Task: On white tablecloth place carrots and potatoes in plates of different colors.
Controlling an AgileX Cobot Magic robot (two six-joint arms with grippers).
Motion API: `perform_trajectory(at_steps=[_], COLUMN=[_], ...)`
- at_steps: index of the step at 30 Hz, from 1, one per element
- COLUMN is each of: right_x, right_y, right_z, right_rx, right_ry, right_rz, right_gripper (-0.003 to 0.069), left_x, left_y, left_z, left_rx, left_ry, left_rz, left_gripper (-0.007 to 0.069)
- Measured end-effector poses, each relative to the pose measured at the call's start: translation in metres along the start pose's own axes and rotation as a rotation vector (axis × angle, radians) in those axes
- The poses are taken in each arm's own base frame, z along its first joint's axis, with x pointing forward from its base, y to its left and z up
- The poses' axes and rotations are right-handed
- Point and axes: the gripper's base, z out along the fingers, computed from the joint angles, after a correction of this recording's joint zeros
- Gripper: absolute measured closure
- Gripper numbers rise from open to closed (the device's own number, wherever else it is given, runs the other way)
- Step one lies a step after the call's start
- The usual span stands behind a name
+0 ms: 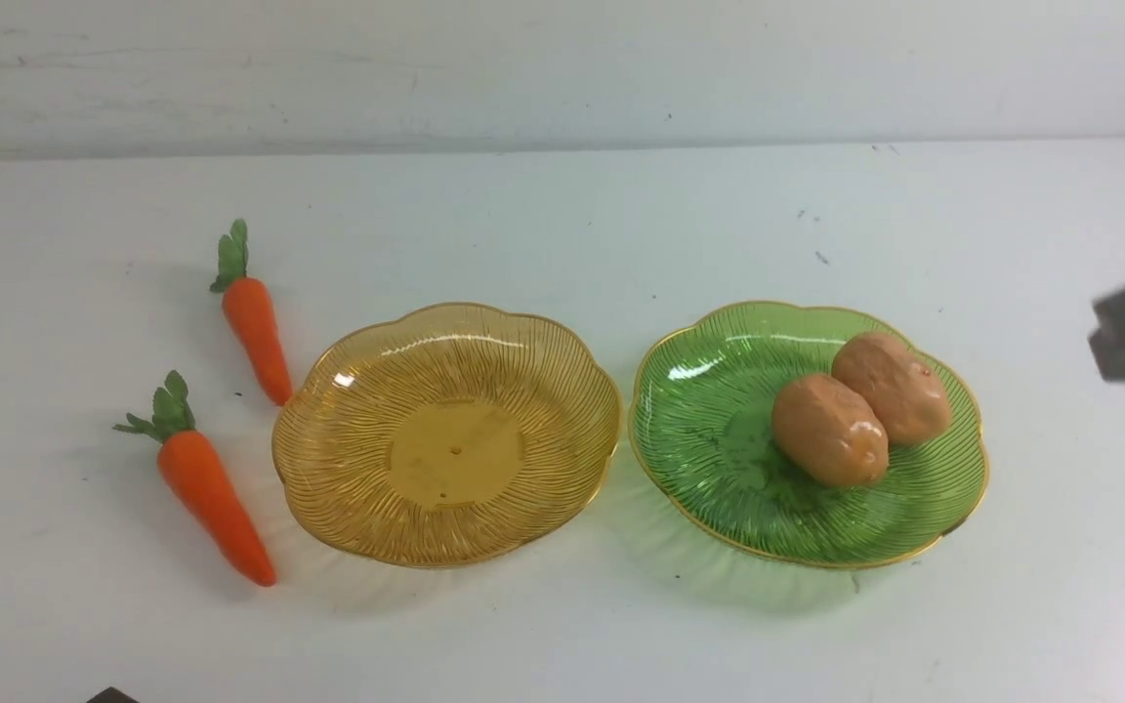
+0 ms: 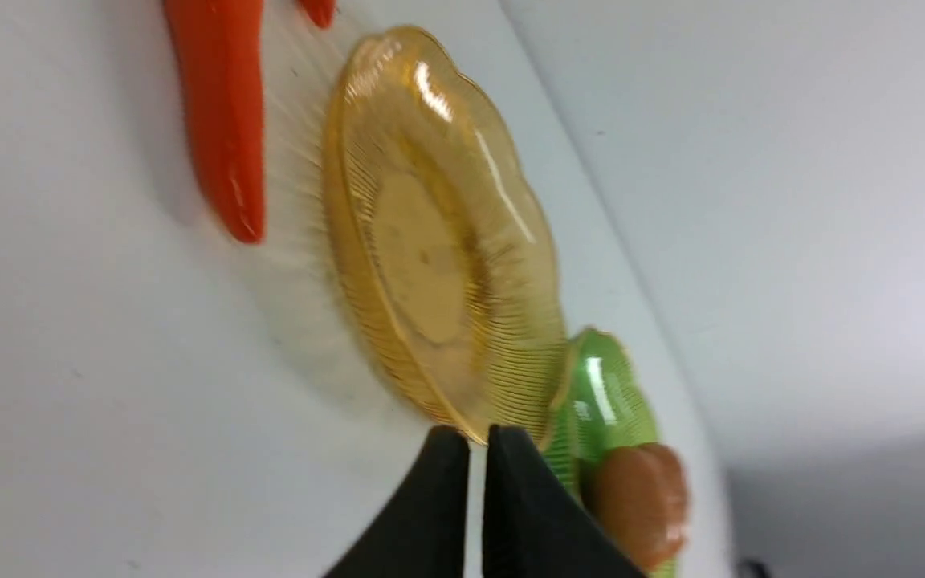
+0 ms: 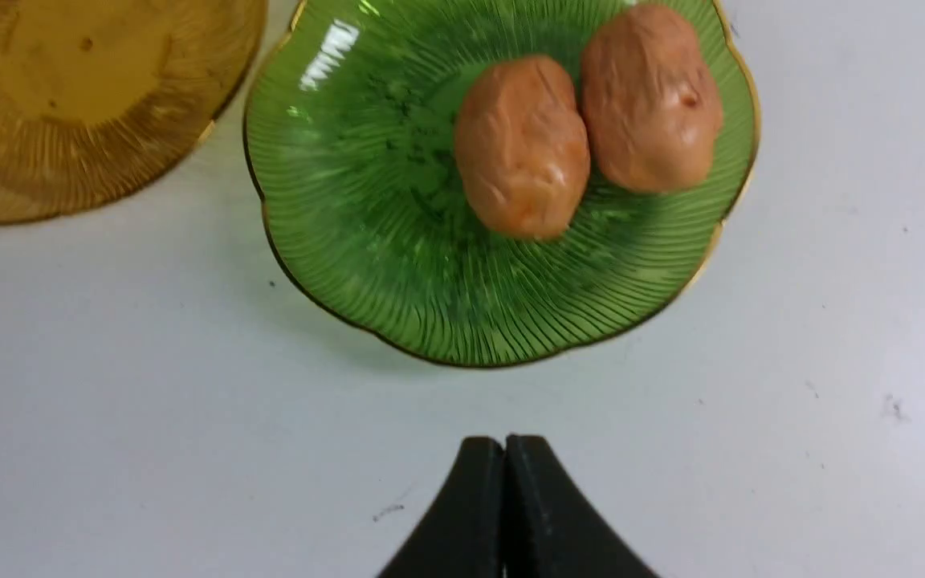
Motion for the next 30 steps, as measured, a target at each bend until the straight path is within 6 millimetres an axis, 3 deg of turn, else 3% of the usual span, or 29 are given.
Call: perform_trajectory(at_steps=[3, 8, 12, 15, 19, 22, 24, 26, 30], right_x=[0.019, 0.040, 0.046, 0.045, 0.046, 0.046, 0.046, 0.046, 0.046], right_y=[-0.003, -0.008, -0.010, -0.010, -0.010, -0.010, -0.010, -0.010, -0.010], right_z=[0.000, 0.011, 0.022, 0.026, 0.026, 0.026, 0.026, 0.026, 0.026], right_rx=[0.019, 0.059, 0.067, 0.070, 0.071, 0.071, 0.071, 0.071, 0.071], right_ry=[-0.083, -0.258, -0.274, -0.267, -0.263, -0.261, -0.261, -0.261, -0.261], right_rz=[-0.012, -0.041, -0.048, -0.051, -0.051, -0.051, -0.051, -0.051, -0.051], right_gripper=[0.0674, 0.0674, 0.0674, 0.0674, 0.0674, 0.0674, 0.0674, 0.0674, 0.0674], left_x=[-0.001, 0.002, -0.006, -0.024, -0.056, -0.088, -0.095, -0.102, -0.109], left_y=[-0.002, -0.007, -0.039, -0.064, -0.081, -0.082, -0.078, -0.073, -0.068], left_z=[0.000, -0.001, 0.000, 0.012, 0.043, 0.088, 0.110, 0.139, 0.169], left_rx=[0.025, 0.010, -0.112, -0.361, -0.717, -0.953, -1.003, -1.021, -1.004], left_ry=[-0.006, 0.043, 0.144, 0.283, 0.413, 0.396, 0.406, 0.420, 0.413], left_rz=[-0.033, 0.104, 0.287, 0.485, 0.600, 0.627, 0.613, 0.595, 0.600], left_gripper=[0.0607, 0.0607, 0.0607, 0.0607, 0.0606, 0.0545, 0.0473, 0.0349, 0.0218])
